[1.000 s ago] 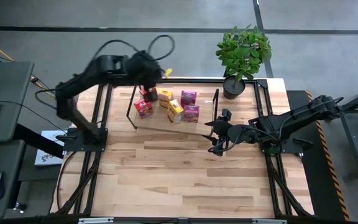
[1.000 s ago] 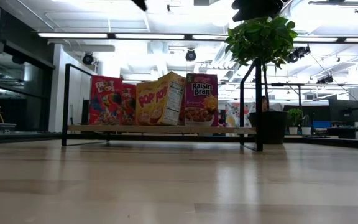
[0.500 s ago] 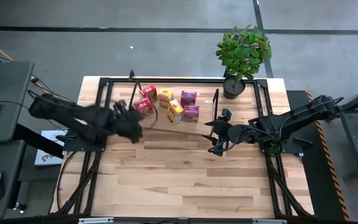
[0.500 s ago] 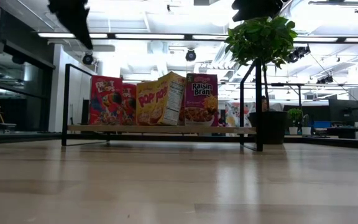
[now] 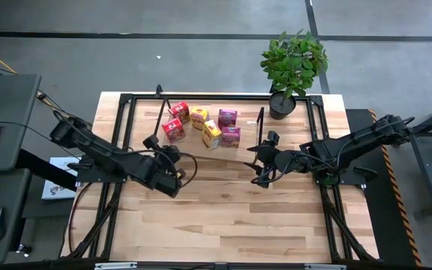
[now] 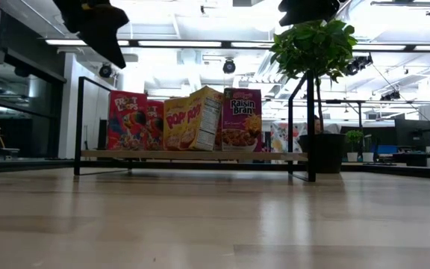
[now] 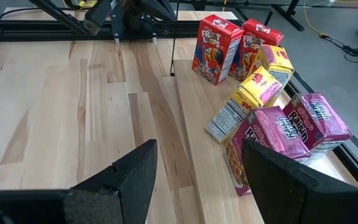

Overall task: Stack cereal on shelf
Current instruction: Adjust the bottom yellow cereal box on the shelf to align it with the other yellow cereal box

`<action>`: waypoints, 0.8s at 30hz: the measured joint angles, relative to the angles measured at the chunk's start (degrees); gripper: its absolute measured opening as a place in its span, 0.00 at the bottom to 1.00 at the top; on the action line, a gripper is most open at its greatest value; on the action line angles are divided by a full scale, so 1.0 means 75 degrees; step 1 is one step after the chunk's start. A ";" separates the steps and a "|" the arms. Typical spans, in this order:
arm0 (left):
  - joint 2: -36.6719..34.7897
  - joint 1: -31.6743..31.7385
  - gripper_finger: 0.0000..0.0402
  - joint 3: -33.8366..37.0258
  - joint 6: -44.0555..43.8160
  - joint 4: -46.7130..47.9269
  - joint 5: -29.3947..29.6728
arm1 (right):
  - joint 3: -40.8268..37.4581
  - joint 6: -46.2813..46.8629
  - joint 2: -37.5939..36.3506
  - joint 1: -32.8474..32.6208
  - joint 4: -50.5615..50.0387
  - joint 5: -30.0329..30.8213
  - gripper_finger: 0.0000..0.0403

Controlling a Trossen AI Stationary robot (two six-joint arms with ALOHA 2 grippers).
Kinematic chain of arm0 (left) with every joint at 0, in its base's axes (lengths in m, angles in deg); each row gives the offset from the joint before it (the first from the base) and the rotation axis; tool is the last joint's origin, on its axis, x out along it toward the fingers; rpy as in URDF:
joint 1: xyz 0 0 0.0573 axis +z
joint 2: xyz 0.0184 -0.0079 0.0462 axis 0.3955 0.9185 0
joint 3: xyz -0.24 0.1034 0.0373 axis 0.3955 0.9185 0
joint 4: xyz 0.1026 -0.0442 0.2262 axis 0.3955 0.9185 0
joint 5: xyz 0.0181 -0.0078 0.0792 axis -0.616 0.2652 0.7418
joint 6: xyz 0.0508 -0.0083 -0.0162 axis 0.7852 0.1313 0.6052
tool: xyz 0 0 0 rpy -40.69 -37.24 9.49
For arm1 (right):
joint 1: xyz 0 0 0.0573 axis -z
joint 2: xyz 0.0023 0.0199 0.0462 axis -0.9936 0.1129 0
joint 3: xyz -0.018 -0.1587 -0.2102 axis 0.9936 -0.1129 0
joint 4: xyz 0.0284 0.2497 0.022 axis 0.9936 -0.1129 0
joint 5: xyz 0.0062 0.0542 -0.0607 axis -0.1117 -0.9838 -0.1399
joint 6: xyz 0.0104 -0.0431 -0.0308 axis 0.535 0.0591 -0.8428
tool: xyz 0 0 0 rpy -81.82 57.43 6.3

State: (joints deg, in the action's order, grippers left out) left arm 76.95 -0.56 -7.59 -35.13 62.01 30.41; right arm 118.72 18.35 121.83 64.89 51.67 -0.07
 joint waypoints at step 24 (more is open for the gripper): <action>0.0442 -0.0864 0.00 0.0009 -0.2301 0.1081 0.1622 | 0.0436 -0.0128 0.0645 0.1086 0.1332 -0.0532 0.52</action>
State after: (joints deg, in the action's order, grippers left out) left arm 80.27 -7.04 -7.52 -52.38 70.11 42.58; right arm 121.98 17.39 126.66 73.03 61.66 -4.06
